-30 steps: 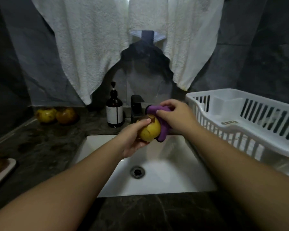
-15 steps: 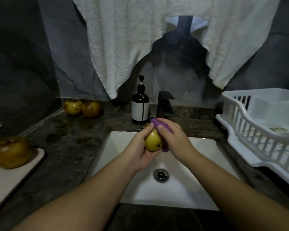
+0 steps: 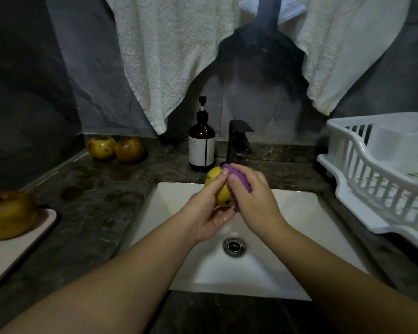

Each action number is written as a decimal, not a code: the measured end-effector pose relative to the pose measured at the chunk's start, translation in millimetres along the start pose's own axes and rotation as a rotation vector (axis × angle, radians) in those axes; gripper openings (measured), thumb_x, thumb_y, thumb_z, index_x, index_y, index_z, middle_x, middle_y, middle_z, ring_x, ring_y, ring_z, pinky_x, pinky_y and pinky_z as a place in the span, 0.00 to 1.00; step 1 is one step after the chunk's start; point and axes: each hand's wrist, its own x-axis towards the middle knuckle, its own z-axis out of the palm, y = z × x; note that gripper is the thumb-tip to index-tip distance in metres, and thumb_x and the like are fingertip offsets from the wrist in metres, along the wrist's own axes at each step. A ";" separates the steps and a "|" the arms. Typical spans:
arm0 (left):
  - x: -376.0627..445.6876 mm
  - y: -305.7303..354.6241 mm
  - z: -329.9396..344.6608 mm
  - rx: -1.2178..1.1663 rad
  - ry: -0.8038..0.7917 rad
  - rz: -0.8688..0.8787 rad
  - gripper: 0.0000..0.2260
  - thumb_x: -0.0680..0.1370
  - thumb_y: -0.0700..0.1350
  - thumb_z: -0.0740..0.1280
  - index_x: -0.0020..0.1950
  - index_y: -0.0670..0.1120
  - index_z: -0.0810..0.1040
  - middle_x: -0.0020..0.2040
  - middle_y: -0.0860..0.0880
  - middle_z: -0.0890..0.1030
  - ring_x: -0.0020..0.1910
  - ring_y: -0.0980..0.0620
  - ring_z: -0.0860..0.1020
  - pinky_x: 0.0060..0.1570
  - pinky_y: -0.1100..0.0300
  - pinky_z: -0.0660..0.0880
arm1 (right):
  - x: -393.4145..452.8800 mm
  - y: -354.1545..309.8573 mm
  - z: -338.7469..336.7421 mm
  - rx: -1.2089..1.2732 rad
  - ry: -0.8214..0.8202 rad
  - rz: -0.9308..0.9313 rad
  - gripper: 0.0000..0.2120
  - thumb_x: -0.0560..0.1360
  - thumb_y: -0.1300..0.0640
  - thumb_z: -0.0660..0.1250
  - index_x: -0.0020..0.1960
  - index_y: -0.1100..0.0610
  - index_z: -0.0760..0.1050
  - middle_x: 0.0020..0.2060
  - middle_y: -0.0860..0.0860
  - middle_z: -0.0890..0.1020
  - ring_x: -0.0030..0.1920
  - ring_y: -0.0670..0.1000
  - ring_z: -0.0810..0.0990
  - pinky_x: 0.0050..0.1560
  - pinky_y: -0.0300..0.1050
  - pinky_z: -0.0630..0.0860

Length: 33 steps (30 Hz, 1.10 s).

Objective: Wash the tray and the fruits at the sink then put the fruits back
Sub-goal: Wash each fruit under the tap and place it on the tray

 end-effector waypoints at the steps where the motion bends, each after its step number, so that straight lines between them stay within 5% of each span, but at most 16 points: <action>1: 0.3 0.6 -0.2 0.009 -0.002 0.009 0.26 0.72 0.53 0.77 0.67 0.44 0.80 0.61 0.41 0.85 0.61 0.44 0.84 0.63 0.50 0.80 | 0.4 -0.5 -0.8 -0.013 0.008 -0.037 0.17 0.82 0.44 0.63 0.71 0.39 0.72 0.64 0.43 0.71 0.60 0.38 0.73 0.56 0.34 0.74; 6: 1.9 4.7 -4.5 -0.008 -0.026 0.028 0.24 0.72 0.51 0.75 0.66 0.45 0.79 0.60 0.40 0.85 0.60 0.43 0.84 0.66 0.48 0.78 | 3.9 3.5 -5.0 0.105 -0.023 0.044 0.15 0.84 0.46 0.60 0.70 0.39 0.72 0.65 0.48 0.74 0.61 0.44 0.76 0.57 0.43 0.78; 10: 2.6 0.7 -4.4 0.079 0.001 0.017 0.24 0.75 0.55 0.75 0.67 0.46 0.80 0.64 0.41 0.83 0.65 0.44 0.81 0.71 0.46 0.75 | 1.1 0.7 -3.0 -0.043 0.024 -0.070 0.16 0.82 0.42 0.62 0.69 0.38 0.74 0.63 0.43 0.71 0.59 0.36 0.73 0.53 0.32 0.71; 14: 1.1 4.4 -1.0 -0.009 -0.025 0.078 0.31 0.71 0.54 0.74 0.71 0.43 0.77 0.64 0.38 0.83 0.63 0.41 0.82 0.64 0.47 0.80 | 6.3 5.2 -5.2 0.144 0.003 0.067 0.14 0.84 0.44 0.60 0.68 0.39 0.76 0.57 0.49 0.76 0.55 0.49 0.78 0.53 0.46 0.77; 19: 2.6 -2.6 -4.1 0.140 0.026 -0.002 0.27 0.72 0.60 0.76 0.67 0.48 0.81 0.63 0.43 0.84 0.62 0.47 0.82 0.64 0.51 0.79 | 2.2 -0.9 -0.3 -0.014 0.051 -0.020 0.15 0.78 0.37 0.60 0.63 0.34 0.74 0.55 0.37 0.72 0.55 0.30 0.73 0.49 0.32 0.70; 23: 2.0 3.9 -3.9 0.027 -0.027 0.067 0.27 0.73 0.55 0.74 0.69 0.44 0.78 0.59 0.41 0.86 0.54 0.45 0.85 0.58 0.50 0.82 | 5.5 4.9 -2.5 0.154 0.012 0.087 0.16 0.81 0.40 0.59 0.66 0.39 0.76 0.53 0.53 0.76 0.50 0.52 0.78 0.48 0.47 0.76; 26: 0.6 -2.2 -3.2 0.158 -0.017 -0.012 0.27 0.76 0.61 0.72 0.70 0.48 0.79 0.64 0.40 0.84 0.56 0.46 0.83 0.63 0.51 0.80 | -0.7 2.6 -1.4 -0.038 0.029 -0.008 0.15 0.81 0.41 0.60 0.67 0.39 0.75 0.60 0.47 0.74 0.56 0.37 0.75 0.51 0.30 0.72; 28: 0.2 -1.8 -4.4 0.210 0.015 -0.004 0.26 0.76 0.63 0.72 0.68 0.48 0.80 0.56 0.43 0.86 0.48 0.50 0.84 0.49 0.58 0.83 | -0.1 -1.2 -2.1 -0.053 0.069 -0.062 0.15 0.79 0.38 0.60 0.64 0.35 0.75 0.58 0.41 0.73 0.56 0.31 0.72 0.48 0.24 0.70; 31: 0.3 1.6 -3.5 0.092 0.018 0.041 0.24 0.79 0.60 0.69 0.69 0.45 0.79 0.58 0.42 0.86 0.54 0.45 0.86 0.53 0.52 0.84 | 2.6 0.9 -5.3 0.096 0.050 0.056 0.11 0.83 0.41 0.59 0.61 0.36 0.76 0.57 0.47 0.76 0.52 0.45 0.79 0.46 0.44 0.80; 33: -2.8 1.8 -1.6 0.057 -0.016 -0.003 0.25 0.81 0.62 0.66 0.70 0.46 0.78 0.62 0.40 0.84 0.60 0.42 0.84 0.59 0.47 0.82 | 1.4 3.1 -5.2 0.061 0.044 0.065 0.12 0.84 0.44 0.59 0.64 0.39 0.77 0.59 0.50 0.77 0.52 0.46 0.79 0.49 0.45 0.78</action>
